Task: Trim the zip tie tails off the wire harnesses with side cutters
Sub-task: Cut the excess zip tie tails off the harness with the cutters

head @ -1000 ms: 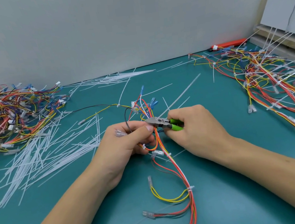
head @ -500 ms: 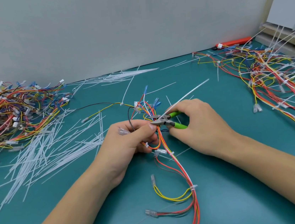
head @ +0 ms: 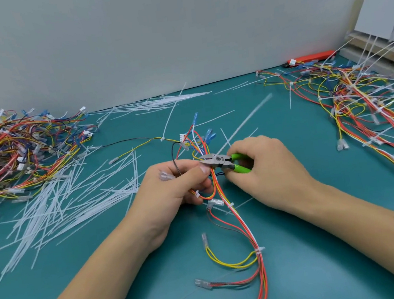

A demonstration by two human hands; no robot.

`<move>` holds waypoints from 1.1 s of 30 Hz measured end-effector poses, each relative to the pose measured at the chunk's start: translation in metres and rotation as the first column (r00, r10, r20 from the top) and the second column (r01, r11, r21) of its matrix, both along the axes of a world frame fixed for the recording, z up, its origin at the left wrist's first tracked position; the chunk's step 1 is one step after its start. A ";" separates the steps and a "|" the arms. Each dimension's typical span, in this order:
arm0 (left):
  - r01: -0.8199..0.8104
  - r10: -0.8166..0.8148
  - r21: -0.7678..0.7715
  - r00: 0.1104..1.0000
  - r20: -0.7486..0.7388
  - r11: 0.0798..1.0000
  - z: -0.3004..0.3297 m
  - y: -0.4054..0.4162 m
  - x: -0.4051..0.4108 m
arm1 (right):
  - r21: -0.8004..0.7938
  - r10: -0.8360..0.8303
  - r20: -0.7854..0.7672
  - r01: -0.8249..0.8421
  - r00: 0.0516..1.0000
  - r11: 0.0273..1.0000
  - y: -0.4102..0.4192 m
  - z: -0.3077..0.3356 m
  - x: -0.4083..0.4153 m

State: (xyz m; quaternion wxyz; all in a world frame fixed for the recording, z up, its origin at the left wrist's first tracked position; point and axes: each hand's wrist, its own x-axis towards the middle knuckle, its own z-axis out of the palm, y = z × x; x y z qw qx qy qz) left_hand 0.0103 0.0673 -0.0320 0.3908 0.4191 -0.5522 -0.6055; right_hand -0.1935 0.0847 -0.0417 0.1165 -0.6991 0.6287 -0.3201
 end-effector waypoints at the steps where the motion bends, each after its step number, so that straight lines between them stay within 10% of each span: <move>1: -0.004 0.004 0.003 1.000 0.001 1.000 -0.001 0.000 0.000 | 0.007 0.020 -0.006 -0.020 1.000 1.000 -0.001 0.001 -0.001; 33: -0.011 0.012 0.031 1.000 -0.018 0.999 0.004 0.001 0.000 | 0.028 0.004 0.011 -0.004 1.000 1.000 -0.002 0.004 0.000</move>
